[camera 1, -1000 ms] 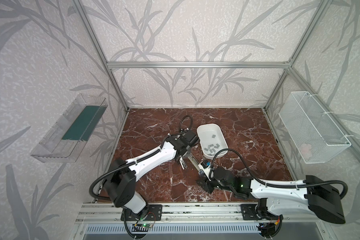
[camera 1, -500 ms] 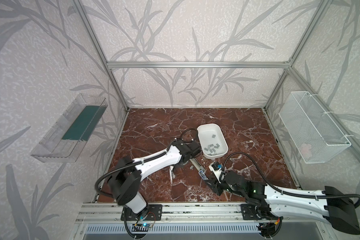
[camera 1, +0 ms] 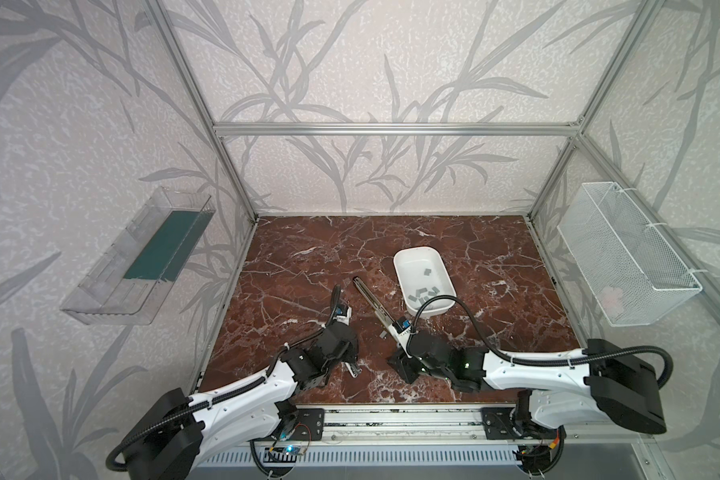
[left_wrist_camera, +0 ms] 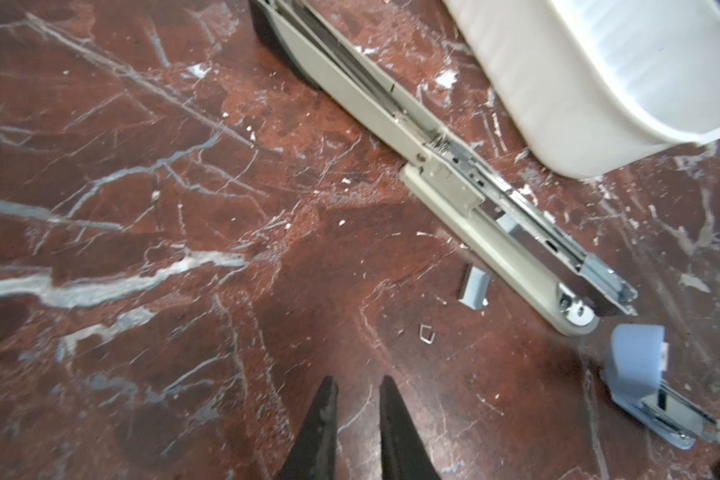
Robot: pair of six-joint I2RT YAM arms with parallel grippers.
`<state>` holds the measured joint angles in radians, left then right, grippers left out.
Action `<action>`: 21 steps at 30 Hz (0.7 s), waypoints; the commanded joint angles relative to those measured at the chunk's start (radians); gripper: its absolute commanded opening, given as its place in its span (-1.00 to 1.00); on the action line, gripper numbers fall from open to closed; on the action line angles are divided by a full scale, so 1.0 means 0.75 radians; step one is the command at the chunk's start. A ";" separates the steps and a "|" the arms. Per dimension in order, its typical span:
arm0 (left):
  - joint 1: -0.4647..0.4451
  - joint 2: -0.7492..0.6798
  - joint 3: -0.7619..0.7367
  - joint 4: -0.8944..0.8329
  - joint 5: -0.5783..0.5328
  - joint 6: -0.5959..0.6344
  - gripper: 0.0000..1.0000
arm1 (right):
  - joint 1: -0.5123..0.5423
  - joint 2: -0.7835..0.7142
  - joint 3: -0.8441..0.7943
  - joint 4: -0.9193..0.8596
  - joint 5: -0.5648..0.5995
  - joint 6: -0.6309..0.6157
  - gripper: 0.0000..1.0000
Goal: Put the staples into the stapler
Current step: 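Lift the right gripper off the stapler while the left gripper hovers beside it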
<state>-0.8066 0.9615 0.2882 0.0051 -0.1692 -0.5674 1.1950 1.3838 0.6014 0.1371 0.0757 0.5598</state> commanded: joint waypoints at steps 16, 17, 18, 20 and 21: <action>0.108 0.223 -0.165 0.641 0.312 0.109 -0.80 | -0.007 0.350 0.292 -0.299 0.221 0.203 -0.34; 0.109 0.229 -0.161 0.651 0.312 0.112 -0.77 | -0.012 0.355 0.296 -0.303 0.220 0.207 -0.35; 0.109 0.227 -0.158 0.655 0.300 0.114 -0.74 | -0.019 0.359 0.301 -0.307 0.225 0.209 -0.35; 0.111 0.200 -0.154 0.630 0.272 0.129 -0.63 | -0.027 0.364 0.305 -0.315 0.242 0.213 -0.36; 0.114 0.184 -0.153 0.612 0.259 0.140 -0.53 | -0.035 0.365 0.303 -0.311 0.244 0.216 -0.35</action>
<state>-0.7288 1.1233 0.1524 0.4347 0.0360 -0.4953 1.1809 1.6485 0.8062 -0.0540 0.2131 0.7002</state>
